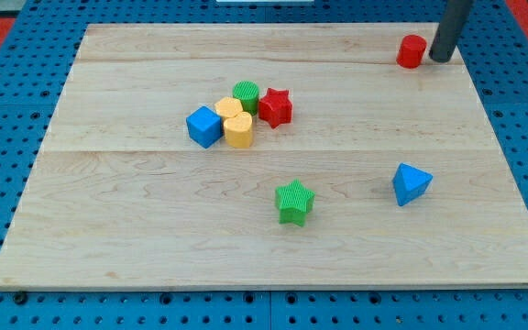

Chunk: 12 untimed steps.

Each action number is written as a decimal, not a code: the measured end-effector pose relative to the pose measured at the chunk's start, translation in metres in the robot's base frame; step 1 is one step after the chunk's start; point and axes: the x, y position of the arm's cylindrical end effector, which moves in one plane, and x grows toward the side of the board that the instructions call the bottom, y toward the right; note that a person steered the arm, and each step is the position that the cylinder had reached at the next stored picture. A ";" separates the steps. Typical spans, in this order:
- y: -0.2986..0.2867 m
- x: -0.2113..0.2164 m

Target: Move the red circle into the group of blocks

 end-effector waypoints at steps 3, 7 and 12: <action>-0.007 -0.062; -0.074 -0.012; -0.114 -0.005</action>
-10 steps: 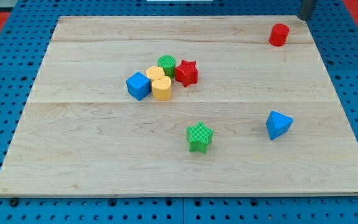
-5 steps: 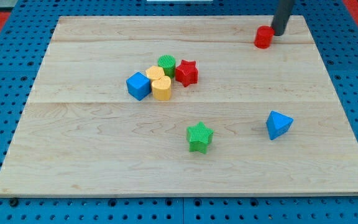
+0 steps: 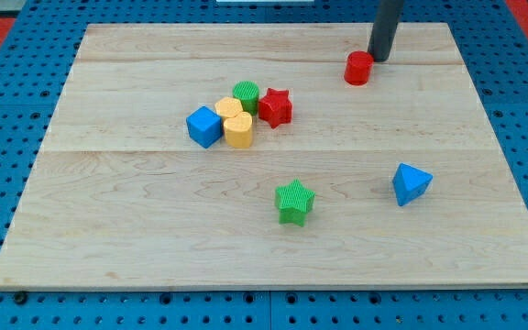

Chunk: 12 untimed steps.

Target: Move the red circle into the group of blocks

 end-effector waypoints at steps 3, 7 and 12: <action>-0.028 0.039; -0.060 0.146; -0.097 0.182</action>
